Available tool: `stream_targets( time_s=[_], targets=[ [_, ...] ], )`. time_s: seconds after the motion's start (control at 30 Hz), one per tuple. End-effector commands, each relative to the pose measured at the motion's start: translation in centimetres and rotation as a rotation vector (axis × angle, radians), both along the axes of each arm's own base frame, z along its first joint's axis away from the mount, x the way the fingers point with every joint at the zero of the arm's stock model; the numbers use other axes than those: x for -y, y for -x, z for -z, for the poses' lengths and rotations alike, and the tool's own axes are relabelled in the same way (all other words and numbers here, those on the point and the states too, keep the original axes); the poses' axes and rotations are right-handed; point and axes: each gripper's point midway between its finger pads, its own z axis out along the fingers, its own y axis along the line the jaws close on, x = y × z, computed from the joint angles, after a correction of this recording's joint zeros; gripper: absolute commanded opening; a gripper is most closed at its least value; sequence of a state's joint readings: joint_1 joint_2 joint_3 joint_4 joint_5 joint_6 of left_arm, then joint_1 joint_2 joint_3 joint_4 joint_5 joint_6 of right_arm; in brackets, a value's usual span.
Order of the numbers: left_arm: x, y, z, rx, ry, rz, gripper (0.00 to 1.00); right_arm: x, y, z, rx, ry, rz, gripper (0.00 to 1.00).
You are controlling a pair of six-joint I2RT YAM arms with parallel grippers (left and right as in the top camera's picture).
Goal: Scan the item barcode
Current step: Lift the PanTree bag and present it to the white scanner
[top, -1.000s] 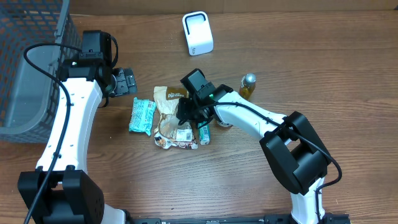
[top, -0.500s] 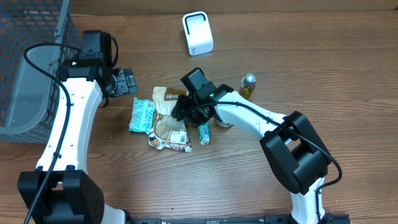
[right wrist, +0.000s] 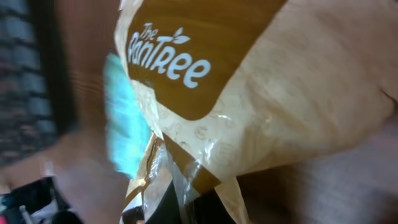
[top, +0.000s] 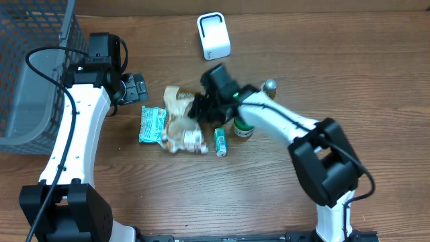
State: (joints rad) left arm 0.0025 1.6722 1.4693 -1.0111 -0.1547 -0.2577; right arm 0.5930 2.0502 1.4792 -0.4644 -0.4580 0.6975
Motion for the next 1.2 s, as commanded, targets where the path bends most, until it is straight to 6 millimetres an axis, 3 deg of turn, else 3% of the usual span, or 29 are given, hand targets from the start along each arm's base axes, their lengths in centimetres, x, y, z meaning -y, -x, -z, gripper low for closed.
stream_targets(
  time_s=[0.0, 0.1, 0.27, 0.47, 0.6, 0.7, 0.83, 1.0, 1.1, 1.17],
  targets=[
    [-0.3, -0.3, -0.6, 0.012, -0.014, 0.007, 1.0, 0.2, -3.0, -14.0, 0.349, -0.169, -0.097, 0.04],
    [-0.3, -0.3, -0.6, 0.012, -0.014, 0.007, 1.0, 0.6, -3.9, -17.9, 0.478, -0.199, -0.109, 0.04],
    [-0.3, -0.3, -0.6, 0.012, -0.014, 0.007, 1.0, 1.2, -6.2, -22.4, 0.69, -0.257, -0.1, 0.04],
    [-0.3, -0.3, -0.6, 0.012, -0.014, 0.007, 0.99, 3.7, -10.8, -24.6, 1.034, -0.026, -0.003, 0.04],
    [-0.3, -0.3, -0.6, 0.012, -0.014, 0.007, 1.0, 4.3, -12.8, -25.1, 1.175, 0.1, 0.044, 0.04],
    [-0.3, -0.3, -0.6, 0.013, -0.014, 0.006, 0.99, 5.0, -15.1, -23.8, 1.235, 0.196, 0.103, 0.04],
    [-0.3, -0.3, -0.6, 0.012, -0.014, 0.007, 1.0, 4.8, -15.8, -21.2, 1.189, 0.224, 0.089, 0.04],
    [-0.3, -0.3, -0.6, 0.012, -0.014, 0.006, 1.0, 3.3, -13.0, -18.3, 0.825, 0.008, 0.178, 0.04],
    [-0.3, -0.3, -0.6, 0.012, -0.014, 0.007, 0.99, 2.1, -9.7, -14.9, 0.492, -0.096, 0.194, 0.04],
    [-0.3, -0.3, -0.6, 0.012, -0.014, 0.007, 0.99, 2.0, -7.7, -12.2, 0.319, -0.077, 0.211, 0.04]
  ],
)
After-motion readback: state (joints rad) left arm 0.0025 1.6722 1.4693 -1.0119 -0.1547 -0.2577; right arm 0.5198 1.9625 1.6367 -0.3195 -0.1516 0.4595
